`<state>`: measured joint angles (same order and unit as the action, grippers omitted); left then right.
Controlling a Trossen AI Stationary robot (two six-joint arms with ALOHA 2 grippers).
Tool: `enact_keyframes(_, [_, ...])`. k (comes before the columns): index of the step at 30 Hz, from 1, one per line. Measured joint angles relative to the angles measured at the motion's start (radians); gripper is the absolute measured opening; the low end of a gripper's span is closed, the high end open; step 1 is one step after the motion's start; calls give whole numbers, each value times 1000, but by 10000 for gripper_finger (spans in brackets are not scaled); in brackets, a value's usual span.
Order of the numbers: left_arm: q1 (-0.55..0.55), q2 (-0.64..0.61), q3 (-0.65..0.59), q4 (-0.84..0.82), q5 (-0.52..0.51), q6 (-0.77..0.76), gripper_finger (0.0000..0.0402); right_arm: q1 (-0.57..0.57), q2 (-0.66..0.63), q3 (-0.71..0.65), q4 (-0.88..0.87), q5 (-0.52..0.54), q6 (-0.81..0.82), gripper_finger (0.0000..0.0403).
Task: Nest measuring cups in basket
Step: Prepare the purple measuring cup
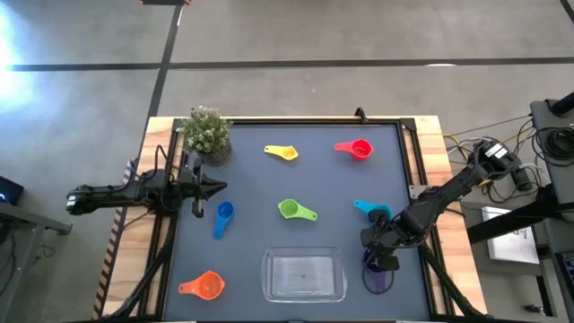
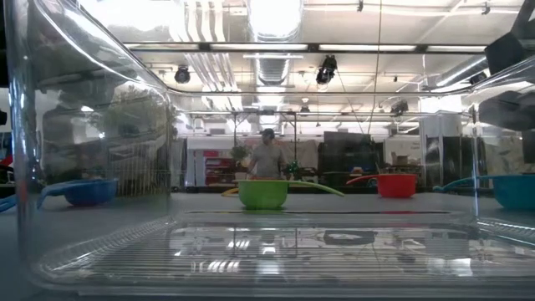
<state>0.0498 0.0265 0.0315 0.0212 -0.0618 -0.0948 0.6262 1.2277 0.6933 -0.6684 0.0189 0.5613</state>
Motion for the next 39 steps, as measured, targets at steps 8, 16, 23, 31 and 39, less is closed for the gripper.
enact_keyframes(8, [0, 0, 0, 0, 0, 0, 0, 0, -10, 0, -3, -1, -16, 27])
enact_keyframes(16, [0, 0, 0, 0, 0, 0, 0, 0, -22, 46, -20, 3, -63, 27])
enact_keyframes(23, [0, 0, 0, 0, 0, 0, 0, 0, -58, 99, -35, 3, -101, 27])
enact_keyframes(31, [0, 0, 0, 0, 0, 0, 0, -3, -99, 114, -36, 13, -104, 25])
enact_keyframes(39, [0, 0, 0, 0, 0, 0, 0, -61, -126, 116, -35, 86, -132, 22])
